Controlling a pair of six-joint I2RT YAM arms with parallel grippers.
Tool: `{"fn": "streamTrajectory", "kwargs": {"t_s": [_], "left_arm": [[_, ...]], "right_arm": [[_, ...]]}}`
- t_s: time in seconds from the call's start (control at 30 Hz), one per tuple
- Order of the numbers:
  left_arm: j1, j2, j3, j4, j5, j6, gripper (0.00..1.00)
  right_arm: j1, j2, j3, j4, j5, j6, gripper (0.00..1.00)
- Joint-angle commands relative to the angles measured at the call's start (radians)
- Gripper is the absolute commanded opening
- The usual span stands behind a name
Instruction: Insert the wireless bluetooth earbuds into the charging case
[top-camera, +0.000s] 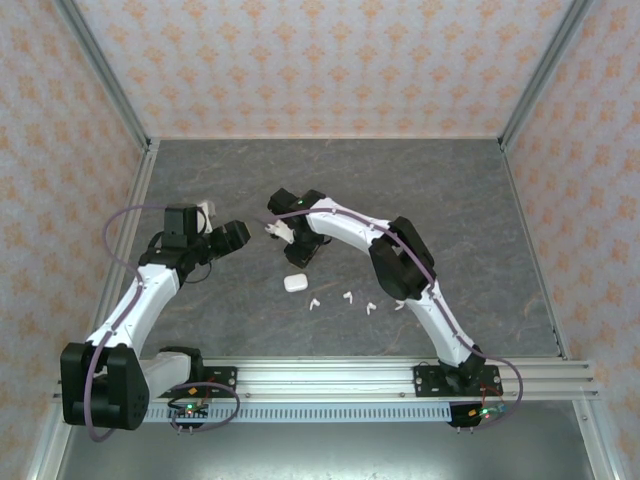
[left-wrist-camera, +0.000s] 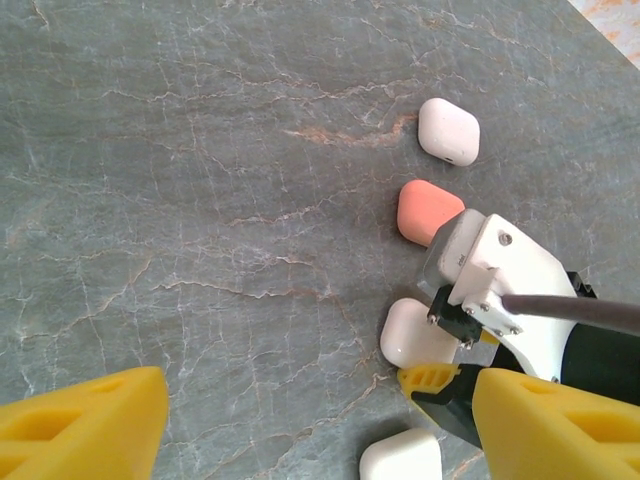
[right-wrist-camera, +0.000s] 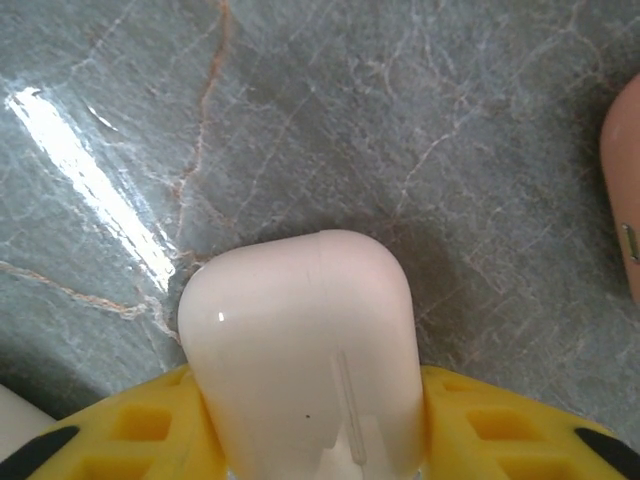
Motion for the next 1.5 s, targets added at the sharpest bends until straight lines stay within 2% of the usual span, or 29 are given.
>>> {"fn": "streamTrajectory", "kwargs": {"t_s": [0.0, 0.17, 0.47, 0.57, 0.7, 0.8, 1.0, 1.13, 1.47], "left_arm": [[0.012, -0.031, 0.011, -0.036, -0.017, 0.036, 0.79], [0.012, -0.070, 0.031, -0.043, 0.002, 0.073, 0.77], [0.011, -0.165, 0.111, -0.015, 0.319, 0.168, 0.73], [0.008, -0.161, 0.154, 0.006, 0.463, 0.155, 0.72], [-0.016, -0.141, 0.214, 0.013, 0.547, 0.115, 0.72], [-0.072, -0.114, 0.252, 0.027, 0.587, 0.093, 0.72], [-0.220, -0.039, 0.315, 0.032, 0.536, 0.097, 0.73], [-0.252, 0.012, 0.310, 0.100, 0.520, 0.050, 0.70], [-0.305, 0.083, 0.321, 0.147, 0.527, 0.022, 0.62]], "right_arm": [[-0.002, -0.043, -0.034, 0.056, 0.081, -0.005, 0.39], [-0.016, -0.192, -0.128, 0.170, 0.072, -0.004, 0.34], [-0.015, -0.616, -0.459, 0.427, 0.010, -0.050, 0.34], [-0.009, -0.765, -0.572, 0.514, -0.012, -0.071, 0.34], [-0.001, -0.902, -0.657, 0.563, -0.032, -0.104, 0.34], [0.003, -0.943, -0.665, 0.546, -0.025, -0.123, 0.34], [0.008, -0.945, -0.651, 0.513, -0.023, -0.121, 0.34], [0.018, -0.949, -0.654, 0.516, -0.034, -0.113, 0.34], [0.021, -0.932, -0.640, 0.500, -0.073, -0.095, 0.34]]}}
